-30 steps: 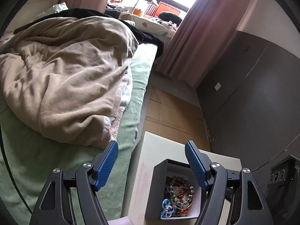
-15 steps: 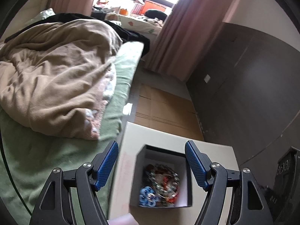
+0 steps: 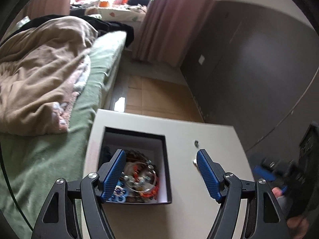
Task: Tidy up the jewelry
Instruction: 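Move the left gripper to the white butterfly brooch and close on it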
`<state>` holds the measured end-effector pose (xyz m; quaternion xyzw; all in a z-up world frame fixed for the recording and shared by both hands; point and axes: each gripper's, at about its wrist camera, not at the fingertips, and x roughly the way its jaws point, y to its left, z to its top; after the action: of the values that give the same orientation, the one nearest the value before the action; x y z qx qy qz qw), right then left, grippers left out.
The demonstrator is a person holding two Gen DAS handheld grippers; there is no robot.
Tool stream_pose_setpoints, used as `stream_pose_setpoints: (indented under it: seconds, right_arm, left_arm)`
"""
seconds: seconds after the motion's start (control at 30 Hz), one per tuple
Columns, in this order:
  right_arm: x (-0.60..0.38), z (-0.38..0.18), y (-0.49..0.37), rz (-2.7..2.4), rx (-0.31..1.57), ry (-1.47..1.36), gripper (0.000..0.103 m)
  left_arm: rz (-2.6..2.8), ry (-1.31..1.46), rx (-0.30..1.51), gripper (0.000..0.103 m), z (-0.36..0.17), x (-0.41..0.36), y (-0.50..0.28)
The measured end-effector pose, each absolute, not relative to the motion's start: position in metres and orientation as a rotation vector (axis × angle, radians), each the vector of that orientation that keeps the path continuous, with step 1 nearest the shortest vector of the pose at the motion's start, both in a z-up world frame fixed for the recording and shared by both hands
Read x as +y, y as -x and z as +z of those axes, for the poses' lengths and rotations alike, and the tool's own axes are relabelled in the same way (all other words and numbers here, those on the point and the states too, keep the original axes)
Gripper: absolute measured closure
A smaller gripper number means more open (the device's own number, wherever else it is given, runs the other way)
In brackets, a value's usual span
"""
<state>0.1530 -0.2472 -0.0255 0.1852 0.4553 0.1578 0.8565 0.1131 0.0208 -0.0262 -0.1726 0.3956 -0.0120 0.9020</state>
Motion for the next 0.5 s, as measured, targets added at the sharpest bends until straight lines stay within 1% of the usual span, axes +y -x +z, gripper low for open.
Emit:
stream_pose_setpoints:
  seconds: [0.1, 0.27, 0.37, 0.43, 0.5]
  right_arm:
    - [-0.260, -0.025, -0.156, 0.348, 0.975, -0.424, 0.000]
    - [-0.277, -0.031, -0.158, 0.302, 1.025, -0.401, 0.000]
    - [-0.291, -0.030, -0.157, 0.260, 1.016, -0.384, 0.000]
    - [-0.299, -0.027, -0.157, 0.243, 1.010, -0.369, 0.000]
    - [-0.307, -0.028, -0.158, 0.241, 1.010, -0.389, 0.000]
  left_arm:
    - [-0.050, 0.335, 0.849, 0.029, -0.027, 0.004, -0.121]
    - [-0.078, 0.268, 0.892, 0.029, -0.029, -0.023, -0.136]
    - [-0.101, 0.250, 0.928, 0.032, -0.033, -0.037, -0.145]
    - [-0.119, 0.236, 0.957, 0.036, -0.037, -0.046, -0.153]
    - [-0.119, 0.208, 0.981, 0.038, -0.040, -0.056, -0.160]
